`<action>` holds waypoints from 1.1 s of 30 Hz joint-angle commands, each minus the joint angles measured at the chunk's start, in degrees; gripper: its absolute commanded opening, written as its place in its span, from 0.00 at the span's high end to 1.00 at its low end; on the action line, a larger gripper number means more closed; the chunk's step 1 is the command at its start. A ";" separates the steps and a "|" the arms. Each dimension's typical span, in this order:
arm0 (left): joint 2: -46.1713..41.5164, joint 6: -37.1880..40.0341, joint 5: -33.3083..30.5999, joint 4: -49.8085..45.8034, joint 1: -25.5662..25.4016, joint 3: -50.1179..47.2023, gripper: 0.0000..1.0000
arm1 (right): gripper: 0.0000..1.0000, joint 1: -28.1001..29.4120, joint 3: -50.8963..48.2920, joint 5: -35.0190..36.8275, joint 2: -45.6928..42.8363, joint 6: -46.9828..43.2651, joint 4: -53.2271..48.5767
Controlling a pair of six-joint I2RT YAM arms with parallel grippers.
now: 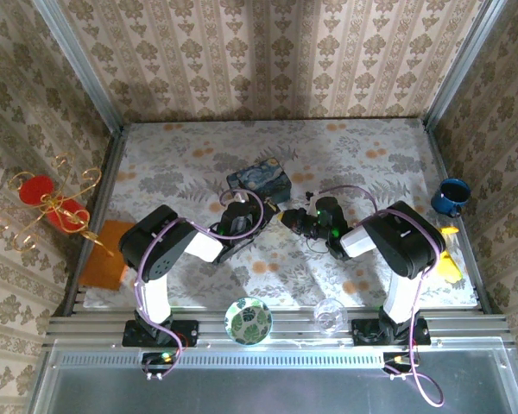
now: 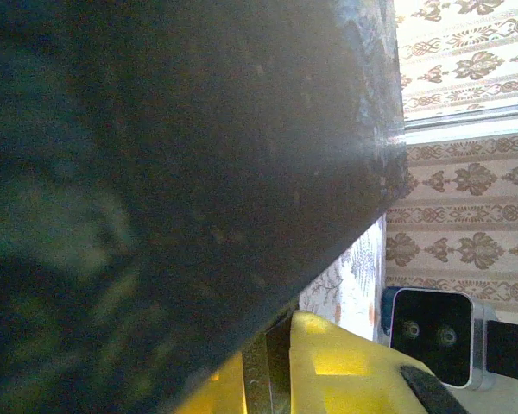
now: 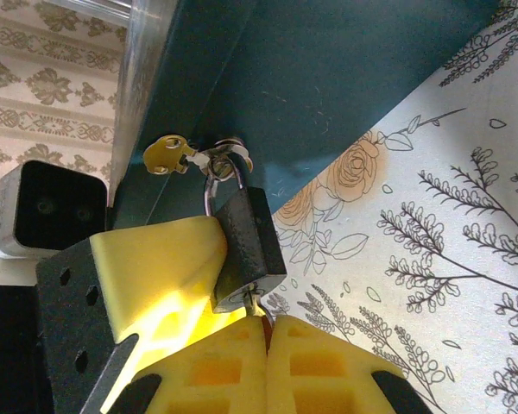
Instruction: Unlock a padlock with a key
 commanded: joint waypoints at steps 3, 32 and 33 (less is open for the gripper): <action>-0.27 1.45 3.75 3.41 -2.10 -0.85 1.00 | 1.00 0.42 0.81 -0.44 0.42 2.09 6.58; -3.66 -3.00 6.54 -4.75 -4.80 -1.22 1.00 | 0.65 7.76 -2.89 31.06 -47.18 -23.83 -63.76; -3.78 -2.81 8.17 -6.09 -4.55 -0.61 1.00 | 0.65 8.51 -2.79 31.14 -47.48 -24.46 -64.16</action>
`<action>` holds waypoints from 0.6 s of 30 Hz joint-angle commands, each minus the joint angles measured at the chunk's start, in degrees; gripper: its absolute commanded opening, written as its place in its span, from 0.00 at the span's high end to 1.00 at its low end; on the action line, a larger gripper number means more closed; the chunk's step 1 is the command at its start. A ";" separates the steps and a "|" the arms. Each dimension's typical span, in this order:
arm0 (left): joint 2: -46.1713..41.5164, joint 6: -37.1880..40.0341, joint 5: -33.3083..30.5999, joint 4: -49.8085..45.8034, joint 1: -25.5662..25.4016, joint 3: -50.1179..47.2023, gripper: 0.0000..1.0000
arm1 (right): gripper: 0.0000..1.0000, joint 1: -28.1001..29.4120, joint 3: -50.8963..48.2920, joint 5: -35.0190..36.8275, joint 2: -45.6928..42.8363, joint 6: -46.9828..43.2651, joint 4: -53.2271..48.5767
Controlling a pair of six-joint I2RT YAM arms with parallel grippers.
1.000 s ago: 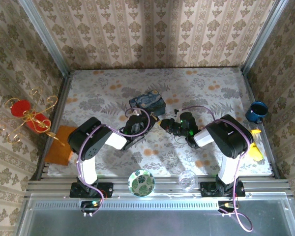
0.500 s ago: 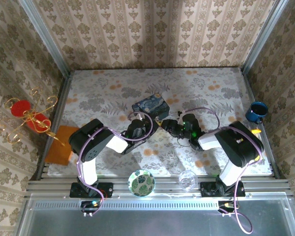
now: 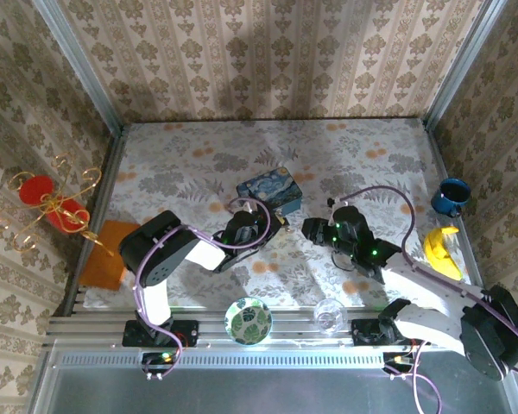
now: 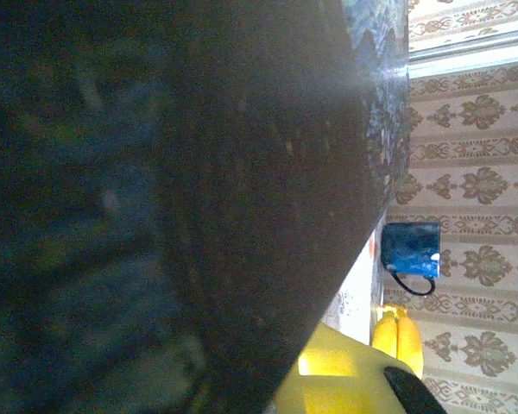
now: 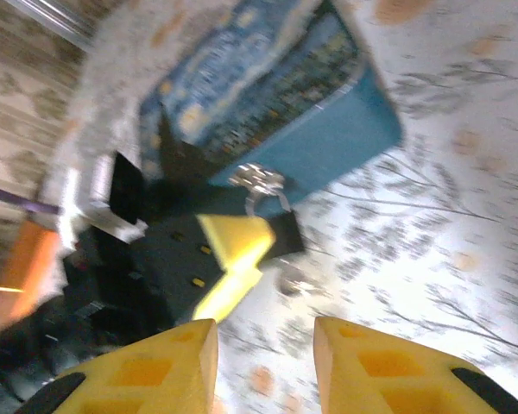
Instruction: Unlock a padlock with a key
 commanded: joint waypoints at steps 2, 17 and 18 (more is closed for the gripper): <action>-2.23 -1.49 6.60 -7.40 0.69 2.34 1.00 | 0.66 2.69 3.01 7.67 -0.81 -5.18 -12.66; -6.55 1.20 7.38 -16.46 2.62 2.52 1.00 | 0.73 14.12 14.92 16.54 15.76 -15.70 -13.04; -6.67 1.25 7.48 -16.32 2.71 2.46 1.00 | 0.72 14.45 15.86 16.49 17.14 -16.36 -13.03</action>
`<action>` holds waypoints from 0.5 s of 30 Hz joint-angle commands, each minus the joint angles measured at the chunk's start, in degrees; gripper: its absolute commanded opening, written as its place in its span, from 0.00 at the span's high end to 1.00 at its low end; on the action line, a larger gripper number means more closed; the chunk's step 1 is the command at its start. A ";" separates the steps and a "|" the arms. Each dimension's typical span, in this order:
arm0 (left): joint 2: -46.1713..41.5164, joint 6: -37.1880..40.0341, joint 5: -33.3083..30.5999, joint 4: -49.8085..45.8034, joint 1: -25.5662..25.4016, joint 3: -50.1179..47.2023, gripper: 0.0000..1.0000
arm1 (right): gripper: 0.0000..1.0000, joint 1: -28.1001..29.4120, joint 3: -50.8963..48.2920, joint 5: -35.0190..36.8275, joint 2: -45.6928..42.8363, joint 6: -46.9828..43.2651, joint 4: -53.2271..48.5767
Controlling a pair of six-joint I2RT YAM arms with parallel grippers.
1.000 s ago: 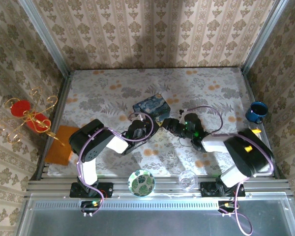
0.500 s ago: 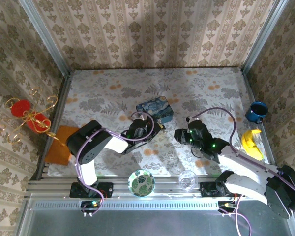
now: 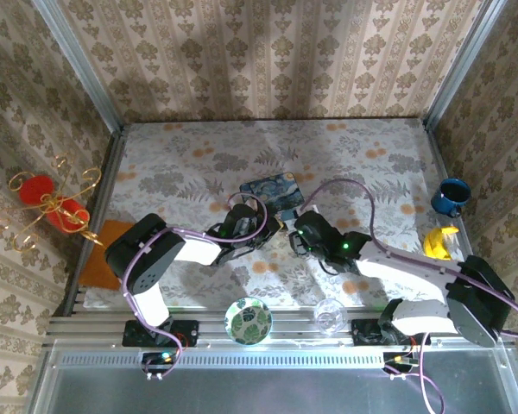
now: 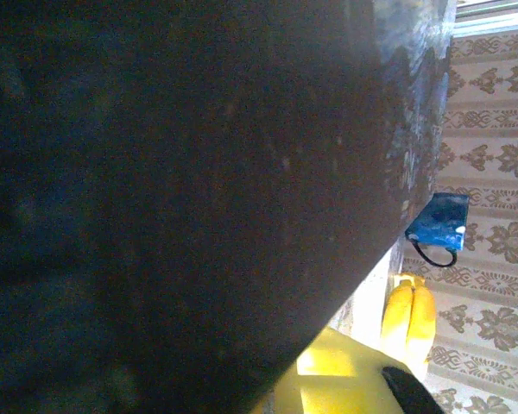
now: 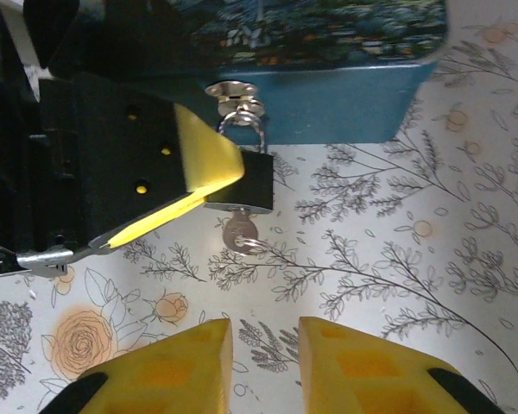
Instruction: Unlock a padlock with a key
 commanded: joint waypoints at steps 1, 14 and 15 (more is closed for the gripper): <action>-1.68 0.84 1.34 -2.54 0.66 0.25 1.00 | 0.72 1.16 3.34 3.17 3.71 -3.75 -0.86; -2.31 1.33 2.32 -3.07 1.40 -0.10 1.00 | 0.68 2.95 10.65 5.76 15.43 -7.72 -2.48; -2.31 1.33 2.34 -3.07 1.40 -0.10 1.00 | 0.68 3.21 11.11 6.34 16.13 -8.02 -2.75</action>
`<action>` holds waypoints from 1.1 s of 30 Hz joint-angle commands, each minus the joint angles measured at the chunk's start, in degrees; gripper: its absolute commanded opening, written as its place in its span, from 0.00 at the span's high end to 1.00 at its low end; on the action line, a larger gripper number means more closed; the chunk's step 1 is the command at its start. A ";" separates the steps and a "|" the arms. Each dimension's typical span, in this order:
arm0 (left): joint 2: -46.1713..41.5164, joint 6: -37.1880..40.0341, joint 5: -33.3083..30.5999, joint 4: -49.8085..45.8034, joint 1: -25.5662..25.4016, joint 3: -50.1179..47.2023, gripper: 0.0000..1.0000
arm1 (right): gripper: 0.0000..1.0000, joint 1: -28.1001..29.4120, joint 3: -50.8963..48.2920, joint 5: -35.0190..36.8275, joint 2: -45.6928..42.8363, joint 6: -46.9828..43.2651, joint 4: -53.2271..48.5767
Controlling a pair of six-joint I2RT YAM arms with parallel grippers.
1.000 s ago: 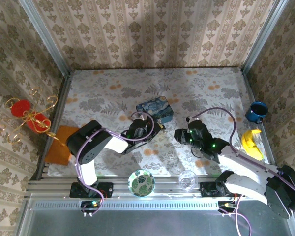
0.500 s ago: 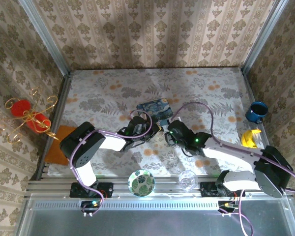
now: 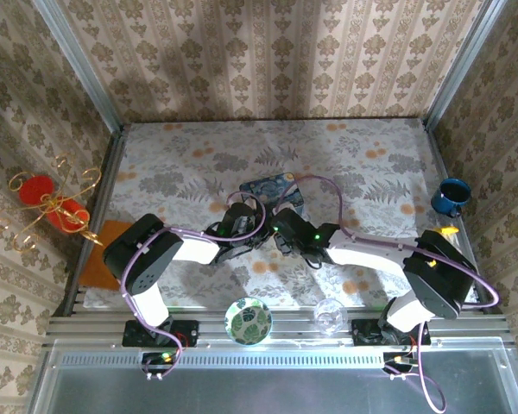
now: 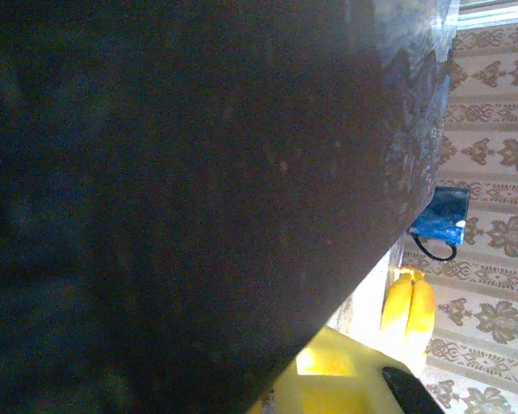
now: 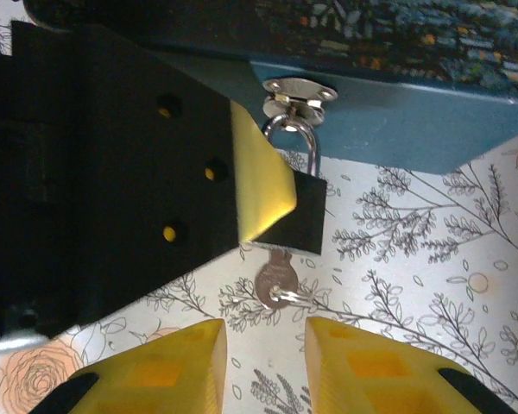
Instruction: Unlock a padlock with a key
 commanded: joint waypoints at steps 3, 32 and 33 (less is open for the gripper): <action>-1.66 0.83 0.70 -2.05 0.51 -0.02 1.00 | 0.68 1.70 3.70 5.72 3.37 -2.55 -3.19; -2.01 1.73 1.71 -3.54 0.44 0.86 1.00 | 0.73 3.00 5.21 13.27 10.37 -1.31 1.61; -2.01 1.68 1.75 -3.54 0.38 0.93 1.00 | 0.75 2.98 4.97 13.76 10.39 -1.02 2.19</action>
